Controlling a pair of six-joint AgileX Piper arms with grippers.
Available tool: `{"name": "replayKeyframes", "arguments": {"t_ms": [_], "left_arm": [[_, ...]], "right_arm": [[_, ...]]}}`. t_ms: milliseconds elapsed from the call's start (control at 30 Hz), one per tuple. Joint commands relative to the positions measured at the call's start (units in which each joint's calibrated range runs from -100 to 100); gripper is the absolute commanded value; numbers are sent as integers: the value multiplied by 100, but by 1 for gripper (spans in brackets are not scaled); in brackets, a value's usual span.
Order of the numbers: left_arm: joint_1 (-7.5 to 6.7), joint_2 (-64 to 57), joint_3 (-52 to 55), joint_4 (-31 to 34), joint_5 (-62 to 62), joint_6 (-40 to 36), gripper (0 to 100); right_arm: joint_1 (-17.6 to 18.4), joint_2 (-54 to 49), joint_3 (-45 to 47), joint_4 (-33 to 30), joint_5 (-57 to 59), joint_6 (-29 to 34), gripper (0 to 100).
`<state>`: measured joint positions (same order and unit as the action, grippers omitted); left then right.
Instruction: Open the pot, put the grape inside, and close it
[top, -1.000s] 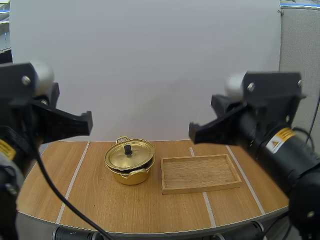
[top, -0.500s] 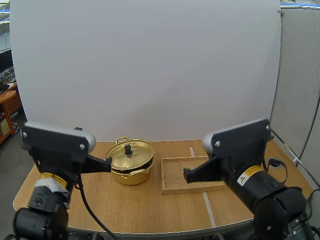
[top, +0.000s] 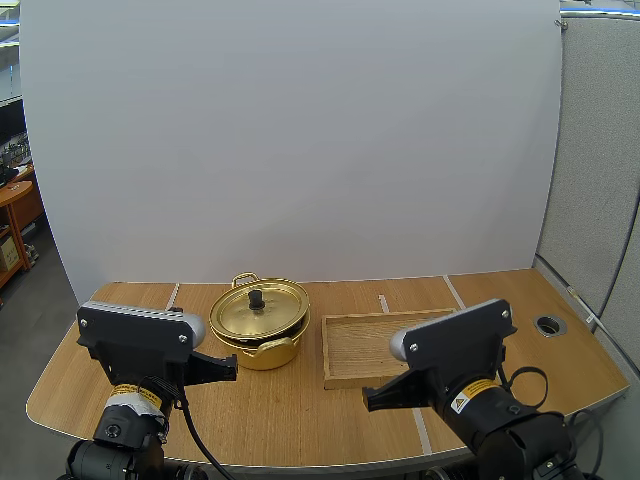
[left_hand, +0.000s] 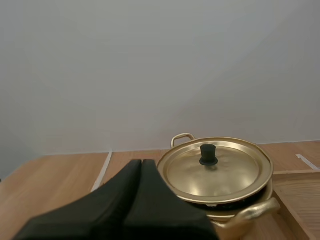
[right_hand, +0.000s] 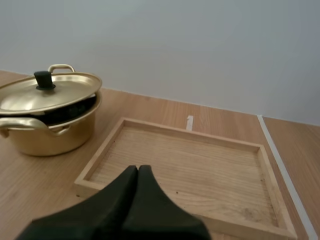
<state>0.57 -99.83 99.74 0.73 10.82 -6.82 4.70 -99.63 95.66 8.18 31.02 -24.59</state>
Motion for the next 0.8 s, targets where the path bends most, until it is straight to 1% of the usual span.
{"name": "replayKeyframes", "arguments": {"t_ms": [0, 33, 200, 767], "left_arm": [[-24, -17, 26, 23, 817, -726, 0], [-24, -17, 26, 23, 944, -726, 0], [-24, -17, 26, 23, 1938, -769, 0], [-24, -17, 26, 23, 1859, -779, 0]], "right_arm": [[-22, -37, 434, 8, -170, -32, 0], [-22, -37, 434, 8, 78, -21, 0], [-62, -37, 434, 8, 64, -2, 0], [-62, -37, 434, 8, 64, -2, 0]]}}
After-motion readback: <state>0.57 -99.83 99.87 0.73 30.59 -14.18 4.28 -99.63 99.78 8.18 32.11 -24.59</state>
